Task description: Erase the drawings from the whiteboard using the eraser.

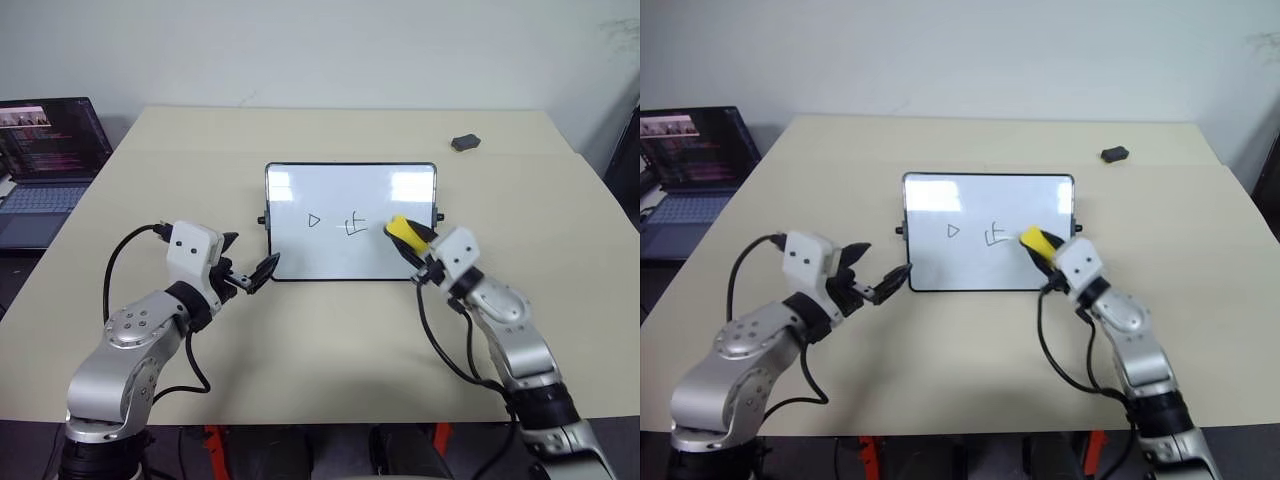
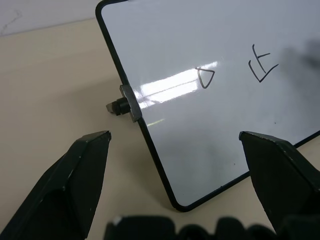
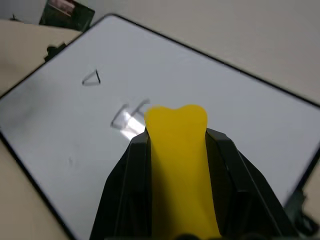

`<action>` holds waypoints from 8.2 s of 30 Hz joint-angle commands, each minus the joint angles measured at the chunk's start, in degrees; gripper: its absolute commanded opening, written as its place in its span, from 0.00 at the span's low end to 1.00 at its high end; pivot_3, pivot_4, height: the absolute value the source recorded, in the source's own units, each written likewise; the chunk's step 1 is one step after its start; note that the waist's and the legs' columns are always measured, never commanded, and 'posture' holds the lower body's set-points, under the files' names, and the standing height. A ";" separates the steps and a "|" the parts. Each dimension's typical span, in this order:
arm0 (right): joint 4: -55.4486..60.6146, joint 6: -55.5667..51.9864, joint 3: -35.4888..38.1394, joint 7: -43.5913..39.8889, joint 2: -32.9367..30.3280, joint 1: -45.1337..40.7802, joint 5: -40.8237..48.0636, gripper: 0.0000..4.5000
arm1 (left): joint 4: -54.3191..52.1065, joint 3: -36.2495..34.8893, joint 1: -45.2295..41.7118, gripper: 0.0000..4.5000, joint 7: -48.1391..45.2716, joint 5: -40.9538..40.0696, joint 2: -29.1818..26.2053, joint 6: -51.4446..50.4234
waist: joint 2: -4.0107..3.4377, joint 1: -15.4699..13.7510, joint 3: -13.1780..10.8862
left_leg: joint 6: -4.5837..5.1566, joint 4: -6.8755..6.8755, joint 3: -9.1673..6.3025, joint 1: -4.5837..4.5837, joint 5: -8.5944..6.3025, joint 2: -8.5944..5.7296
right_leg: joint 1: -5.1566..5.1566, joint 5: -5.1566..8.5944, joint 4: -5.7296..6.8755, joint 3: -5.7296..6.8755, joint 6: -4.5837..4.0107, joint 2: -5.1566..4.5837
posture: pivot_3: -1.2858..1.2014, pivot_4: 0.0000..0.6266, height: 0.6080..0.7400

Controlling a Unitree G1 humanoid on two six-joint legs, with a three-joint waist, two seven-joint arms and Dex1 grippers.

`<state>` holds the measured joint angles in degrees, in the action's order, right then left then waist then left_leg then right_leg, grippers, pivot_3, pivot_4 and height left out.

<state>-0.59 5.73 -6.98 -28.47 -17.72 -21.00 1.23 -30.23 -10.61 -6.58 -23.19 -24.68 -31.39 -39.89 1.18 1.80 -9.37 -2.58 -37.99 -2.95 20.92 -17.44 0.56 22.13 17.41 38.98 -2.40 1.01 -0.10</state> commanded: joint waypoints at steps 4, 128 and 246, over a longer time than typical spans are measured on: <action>-11.94 6.09 -1.32 2.03 2.88 -11.10 -3.06 0.25 | -1.12 -1.45 -0.61 1.00 -1.01 -0.16 -1.85 0.46 | 0.00 0.02 -0.01 | -0.01 -0.01 0.05 0.03 0.00 0.00 | 0.04 0.00 -0.02 -0.03 0.00 -0.02 | 0.52 0.24 1.00; 7.01 -13.63 -6.80 -2.19 0.57 -6.49 -0.59 0.25 | 2.25 -4.63 2.70 1.00 -2.84 0.85 -2.23 4.75 | 0.07 0.07 -0.09 | -0.02 0.03 0.00 0.01 0.02 0.05 | 0.09 -0.05 0.02 0.05 -0.05 0.02 | 0.52 0.24 1.00; 30.51 -44.33 9.44 1.75 2.64 7.16 3.14 0.25 | 3.88 6.35 -8.31 1.00 -22.30 -6.13 -3.73 7.52 | 0.05 -0.34 -0.23 | -0.04 0.08 -0.20 0.37 0.07 0.02 | 0.21 -0.12 -0.19 0.19 -0.08 -0.07 | 0.52 0.24 1.00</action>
<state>22.70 -33.45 -0.32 -27.54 -14.67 -15.21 2.16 -24.67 -5.05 -13.05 -43.19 -29.11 -34.29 -32.52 1.23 1.46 -9.61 -2.62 -37.91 -3.15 21.28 -17.38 0.59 22.33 17.30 38.81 -2.21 0.94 -0.17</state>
